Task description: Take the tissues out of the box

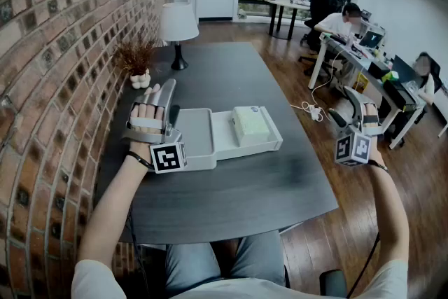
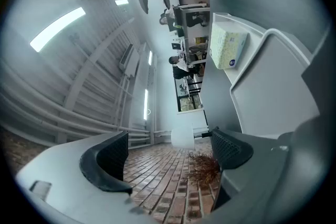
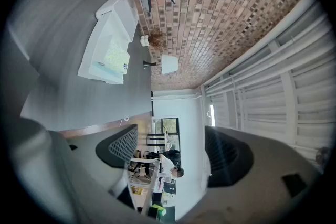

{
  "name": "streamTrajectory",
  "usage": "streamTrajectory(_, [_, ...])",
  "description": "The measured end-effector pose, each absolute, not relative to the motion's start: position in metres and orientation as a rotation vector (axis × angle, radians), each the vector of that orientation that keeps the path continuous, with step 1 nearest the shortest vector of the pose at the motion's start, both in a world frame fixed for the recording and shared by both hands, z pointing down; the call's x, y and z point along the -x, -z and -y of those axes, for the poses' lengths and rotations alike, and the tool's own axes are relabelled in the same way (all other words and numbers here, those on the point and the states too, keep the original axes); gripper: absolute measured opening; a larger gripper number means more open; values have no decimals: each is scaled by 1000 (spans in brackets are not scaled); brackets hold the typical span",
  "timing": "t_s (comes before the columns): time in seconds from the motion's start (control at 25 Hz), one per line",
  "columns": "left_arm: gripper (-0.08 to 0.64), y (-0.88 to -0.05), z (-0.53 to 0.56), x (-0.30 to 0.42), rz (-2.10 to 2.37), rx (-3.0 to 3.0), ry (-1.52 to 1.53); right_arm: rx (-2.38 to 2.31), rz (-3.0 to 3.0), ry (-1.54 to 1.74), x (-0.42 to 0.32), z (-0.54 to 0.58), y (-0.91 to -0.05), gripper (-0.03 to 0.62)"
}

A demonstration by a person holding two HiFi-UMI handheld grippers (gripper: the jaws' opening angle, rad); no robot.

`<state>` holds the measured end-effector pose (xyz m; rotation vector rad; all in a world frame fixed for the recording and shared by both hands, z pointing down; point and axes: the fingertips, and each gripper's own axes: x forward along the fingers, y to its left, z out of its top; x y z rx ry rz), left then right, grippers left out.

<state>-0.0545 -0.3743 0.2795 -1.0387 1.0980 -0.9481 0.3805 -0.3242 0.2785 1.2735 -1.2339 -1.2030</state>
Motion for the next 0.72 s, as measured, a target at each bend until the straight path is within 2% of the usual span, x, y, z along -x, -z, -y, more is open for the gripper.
streamTrajectory(0.48, [488,-282,381,60,-1107,1157,925,-1327,1502,1005,-399,325,-238,397])
streamTrajectory(0.72, [488,-283,383,62,-1109,1171,923,-1311,1666,894,-377,349,-230,397])
